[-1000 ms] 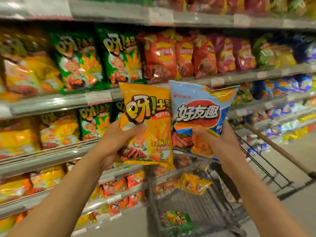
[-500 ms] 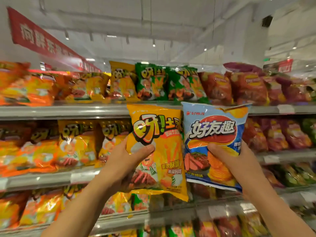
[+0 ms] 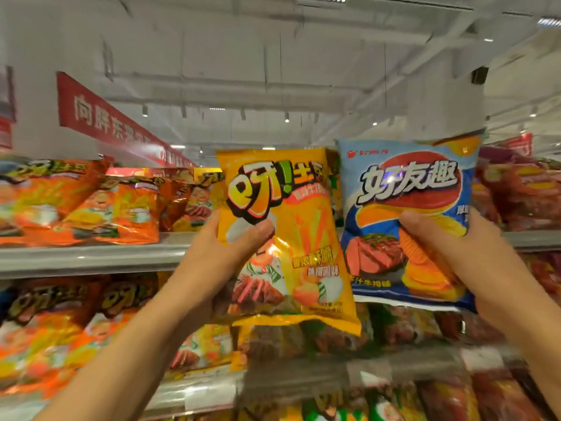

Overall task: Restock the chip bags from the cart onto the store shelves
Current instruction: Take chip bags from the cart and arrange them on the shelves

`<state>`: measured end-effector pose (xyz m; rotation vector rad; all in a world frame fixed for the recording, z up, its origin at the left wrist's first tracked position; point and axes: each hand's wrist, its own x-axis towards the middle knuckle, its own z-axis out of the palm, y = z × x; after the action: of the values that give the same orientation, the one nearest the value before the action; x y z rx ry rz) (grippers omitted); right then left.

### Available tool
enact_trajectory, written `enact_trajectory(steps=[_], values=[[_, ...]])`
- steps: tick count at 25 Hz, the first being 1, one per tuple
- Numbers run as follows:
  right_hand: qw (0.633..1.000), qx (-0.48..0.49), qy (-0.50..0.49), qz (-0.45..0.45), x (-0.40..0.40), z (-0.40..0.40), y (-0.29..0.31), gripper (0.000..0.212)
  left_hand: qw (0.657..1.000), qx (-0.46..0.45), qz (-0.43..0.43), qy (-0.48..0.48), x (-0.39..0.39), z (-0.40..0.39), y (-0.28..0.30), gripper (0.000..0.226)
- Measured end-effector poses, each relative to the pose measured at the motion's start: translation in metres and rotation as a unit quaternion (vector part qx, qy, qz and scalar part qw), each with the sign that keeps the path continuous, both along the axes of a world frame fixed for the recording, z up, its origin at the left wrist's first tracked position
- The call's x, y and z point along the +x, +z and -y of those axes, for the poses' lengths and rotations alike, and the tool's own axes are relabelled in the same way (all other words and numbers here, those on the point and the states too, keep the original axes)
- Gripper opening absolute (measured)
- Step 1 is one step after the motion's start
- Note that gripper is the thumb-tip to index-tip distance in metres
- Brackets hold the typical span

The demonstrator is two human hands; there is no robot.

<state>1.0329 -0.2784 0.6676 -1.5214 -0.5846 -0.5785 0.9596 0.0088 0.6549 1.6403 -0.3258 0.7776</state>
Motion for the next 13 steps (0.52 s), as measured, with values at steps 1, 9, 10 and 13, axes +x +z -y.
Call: enact_trajectory(steps=[1, 9, 10, 13], values=[[1.000, 0.008, 0.007, 0.013, 0.005, -0.010, 0.009, 0.042, 1.000, -0.004, 0.015, 0.009, 0.003, -0.011, 0.010, 0.058], [0.991, 0.006, 0.133, 0.004, 0.087, -0.088, 0.067, 0.063, 0.992, -0.013, 0.014, 0.123, 0.037, -0.106, 0.092, 0.041], [0.987, 0.004, 0.158, -0.007, 0.094, -0.097, 0.070, 0.060, 0.990, -0.026, 0.011, 0.136, 0.042, -0.117, 0.096, 0.039], [0.975, -0.006, 0.221, -0.036, 0.115, -0.125, 0.075, 0.057, 0.986, -0.019, -0.017, 0.166, 0.060, -0.147, 0.091, 0.041]])
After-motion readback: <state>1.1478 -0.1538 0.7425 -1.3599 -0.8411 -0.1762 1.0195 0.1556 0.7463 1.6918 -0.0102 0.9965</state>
